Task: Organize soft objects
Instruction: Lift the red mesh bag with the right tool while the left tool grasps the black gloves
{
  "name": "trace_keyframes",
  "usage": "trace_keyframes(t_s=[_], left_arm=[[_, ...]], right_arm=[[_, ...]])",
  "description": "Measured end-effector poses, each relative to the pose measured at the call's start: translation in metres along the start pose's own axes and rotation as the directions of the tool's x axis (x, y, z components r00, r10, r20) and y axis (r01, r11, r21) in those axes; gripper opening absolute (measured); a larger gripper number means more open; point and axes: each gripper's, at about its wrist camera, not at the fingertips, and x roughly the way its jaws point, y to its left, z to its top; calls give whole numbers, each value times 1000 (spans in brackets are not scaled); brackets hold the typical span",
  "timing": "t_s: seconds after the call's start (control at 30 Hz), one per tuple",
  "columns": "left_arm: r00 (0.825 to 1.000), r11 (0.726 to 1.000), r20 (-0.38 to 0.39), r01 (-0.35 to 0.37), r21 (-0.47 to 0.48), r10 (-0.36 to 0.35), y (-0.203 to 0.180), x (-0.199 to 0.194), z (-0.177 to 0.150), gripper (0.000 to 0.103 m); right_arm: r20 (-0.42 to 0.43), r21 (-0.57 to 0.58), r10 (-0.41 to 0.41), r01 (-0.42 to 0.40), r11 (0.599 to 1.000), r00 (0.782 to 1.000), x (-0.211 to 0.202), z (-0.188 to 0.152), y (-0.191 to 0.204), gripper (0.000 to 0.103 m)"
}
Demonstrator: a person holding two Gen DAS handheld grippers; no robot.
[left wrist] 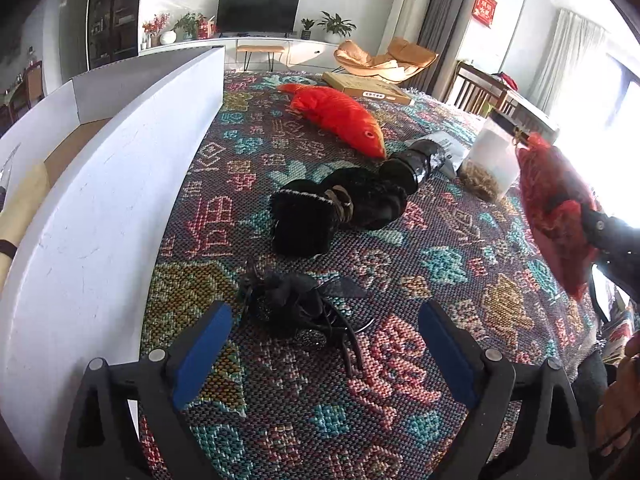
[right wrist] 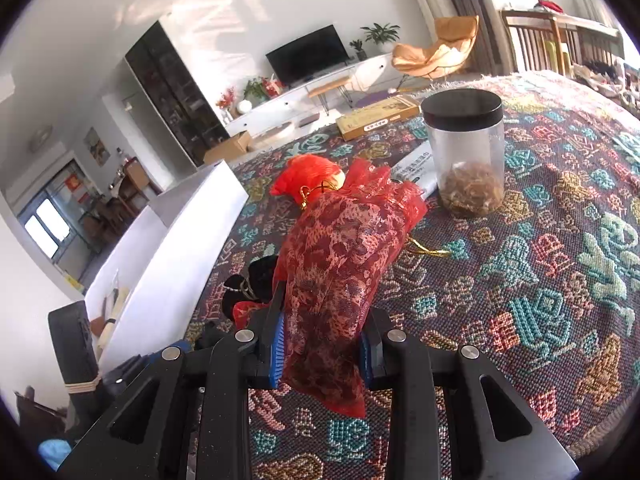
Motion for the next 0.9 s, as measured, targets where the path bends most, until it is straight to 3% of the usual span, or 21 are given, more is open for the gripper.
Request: trace_keyframes(t_s=[0.13, 0.23, 0.33, 0.53, 0.57, 0.6, 0.63, 0.73, 0.9], left_arm=[[998, 999, -45, -41, -2, 41, 9, 21, -7, 95], [998, 997, -21, -53, 47, 54, 5, 22, -10, 95], [999, 997, 8, -40, 58, 40, 5, 17, -11, 70], [1000, 1000, 29, 7, 8, -7, 12, 8, -11, 69], [999, 1000, 40, 20, -4, -20, 13, 2, -10, 65], [998, 999, 54, 33, -17, -32, 13, -5, -6, 45], [997, 997, 50, 67, -35, -65, 14, -11, 0, 38], [985, 984, 91, 153, -91, -144, 18, -35, 20, 33], [980, 984, 137, 153, -88, -140, 28, -53, 43, 29]], right_arm=[[-5, -6, 13, -13, 1000, 1000, -1, -1, 2, 30], [-5, -5, 20, -20, 1000, 1000, 0, -1, 2, 30], [-6, -2, 24, -24, 1000, 1000, -1, 0, 3, 30], [-4, 13, 44, -44, 999, 999, -6, 4, 7, 30], [-7, 12, 49, -49, 999, 999, -6, 6, 9, 30], [-10, 7, 54, -54, 999, 999, -7, 9, 13, 30], [-12, -1, 62, -62, 998, 998, -7, 12, 19, 30], [-6, -41, 106, -106, 993, 994, -10, 27, 43, 30], [14, -58, 192, -191, 980, 981, -17, 52, 73, 30]])
